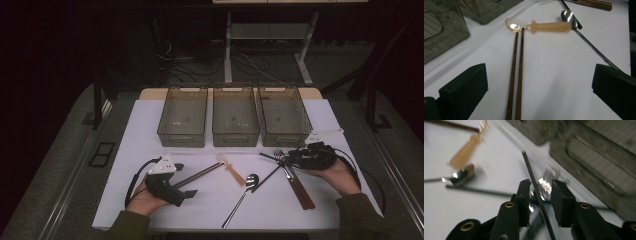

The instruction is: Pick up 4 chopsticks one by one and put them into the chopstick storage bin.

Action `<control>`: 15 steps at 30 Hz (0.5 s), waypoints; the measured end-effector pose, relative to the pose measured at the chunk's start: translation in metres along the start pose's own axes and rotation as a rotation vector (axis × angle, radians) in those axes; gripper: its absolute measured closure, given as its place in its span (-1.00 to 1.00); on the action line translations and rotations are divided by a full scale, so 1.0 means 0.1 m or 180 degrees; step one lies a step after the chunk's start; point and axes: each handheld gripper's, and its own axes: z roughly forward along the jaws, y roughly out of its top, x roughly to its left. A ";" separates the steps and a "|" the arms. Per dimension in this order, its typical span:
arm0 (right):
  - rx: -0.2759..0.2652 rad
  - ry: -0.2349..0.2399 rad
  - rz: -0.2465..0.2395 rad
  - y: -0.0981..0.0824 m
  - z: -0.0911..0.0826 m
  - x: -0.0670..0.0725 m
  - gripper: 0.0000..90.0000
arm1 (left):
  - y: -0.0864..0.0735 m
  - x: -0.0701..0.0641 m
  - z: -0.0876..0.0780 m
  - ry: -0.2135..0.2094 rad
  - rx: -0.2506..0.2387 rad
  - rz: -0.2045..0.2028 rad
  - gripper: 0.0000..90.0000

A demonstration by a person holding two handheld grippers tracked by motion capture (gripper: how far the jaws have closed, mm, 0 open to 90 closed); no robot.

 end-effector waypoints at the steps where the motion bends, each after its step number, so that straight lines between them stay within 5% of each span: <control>1: 0.0035 0.0017 0.0001 -0.04 -0.03 -0.04 0.46 | 0.00 0.02 -0.01 0.0010 -0.0009 -0.0003 -1.00; 7: 0.0225 0.0069 0.0000 -0.24 -0.06 -0.19 0.46 | -0.04 0.12 -0.05 0.0046 -0.0024 -0.0039 -1.00; 15: 0.0502 0.0103 -0.0222 -0.29 0.06 -0.17 0.62 | -0.07 0.15 -0.07 0.0076 -0.0025 -0.0071 -1.00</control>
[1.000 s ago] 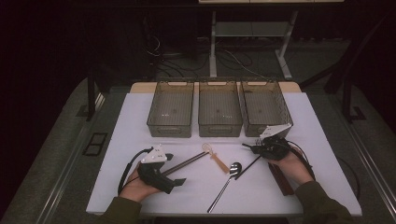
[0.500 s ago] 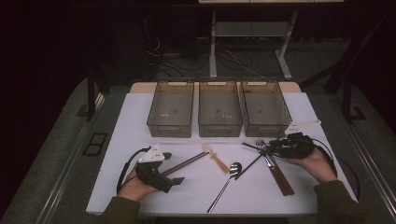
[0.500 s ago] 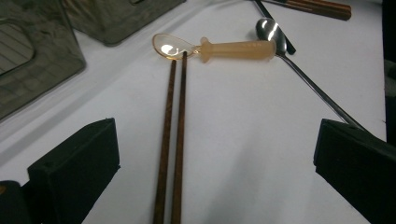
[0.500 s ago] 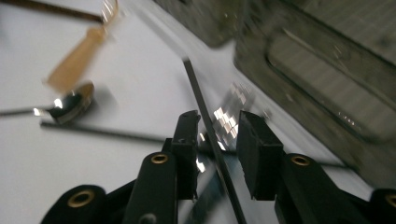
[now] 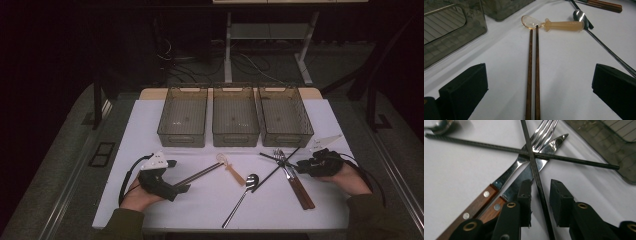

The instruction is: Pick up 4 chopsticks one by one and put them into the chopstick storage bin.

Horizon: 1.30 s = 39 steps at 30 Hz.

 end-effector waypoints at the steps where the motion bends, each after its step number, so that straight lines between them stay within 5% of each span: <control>1: -0.0009 -0.0035 -0.0046 0.00 0.00 0.01 0.65 | 0.00 -0.01 0.01 -0.0005 0.0003 0.0007 -1.00; 9: -0.0023 -0.0029 -0.0246 -0.03 0.00 0.00 0.89 | 0.01 -0.06 0.04 -0.0047 0.0042 0.0032 -1.00; 22: -0.0043 -0.0011 -0.0266 -0.03 -0.01 0.00 0.91 | 0.01 -0.09 0.05 -0.0088 0.0038 0.0042 -1.00; 39: -0.0443 0.0090 -0.0168 0.15 -0.27 0.13 0.91 | 0.00 -0.14 0.07 -0.0119 0.0003 -0.0013 -1.00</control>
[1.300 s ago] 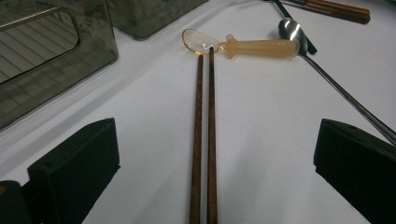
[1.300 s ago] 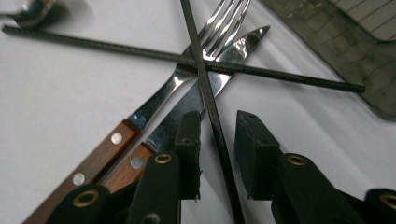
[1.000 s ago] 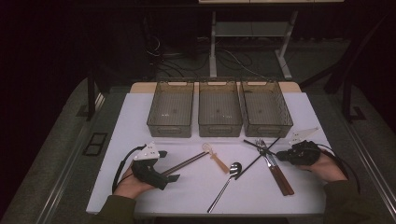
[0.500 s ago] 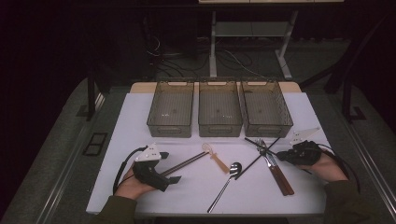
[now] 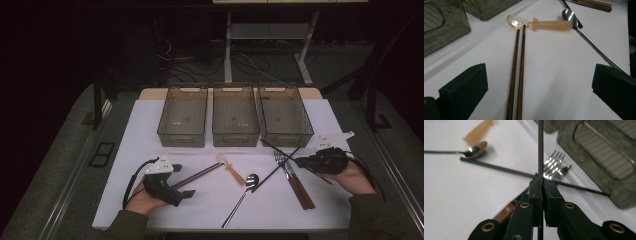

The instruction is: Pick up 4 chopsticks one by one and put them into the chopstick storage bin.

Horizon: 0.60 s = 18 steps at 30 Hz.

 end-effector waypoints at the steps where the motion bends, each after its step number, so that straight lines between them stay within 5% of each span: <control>1: -0.0014 -0.0007 0.0021 0.02 0.00 0.01 0.91 | 0.00 0.00 0.00 0.0007 -0.0004 -0.0004 -1.00; 18: -0.0168 0.0032 0.0249 0.52 0.15 0.19 0.91 | -0.01 -0.02 0.01 0.0017 -0.0060 0.0037 -1.00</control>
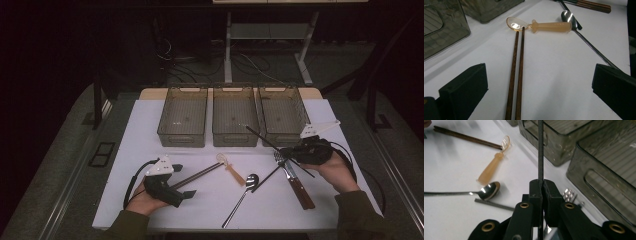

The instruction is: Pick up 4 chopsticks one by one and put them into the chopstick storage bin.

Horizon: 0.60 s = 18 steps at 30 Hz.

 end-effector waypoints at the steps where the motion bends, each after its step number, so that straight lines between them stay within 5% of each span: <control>1: -0.0002 0.0012 0.0011 0.02 0.02 0.01 0.91 | 0.00 0.00 0.00 0.0004 0.0001 -0.0002 -1.00; 18: -0.0089 0.0004 0.0105 0.34 0.39 0.14 0.91 | 0.01 -0.01 0.00 -0.0004 0.0000 -0.0010 -1.00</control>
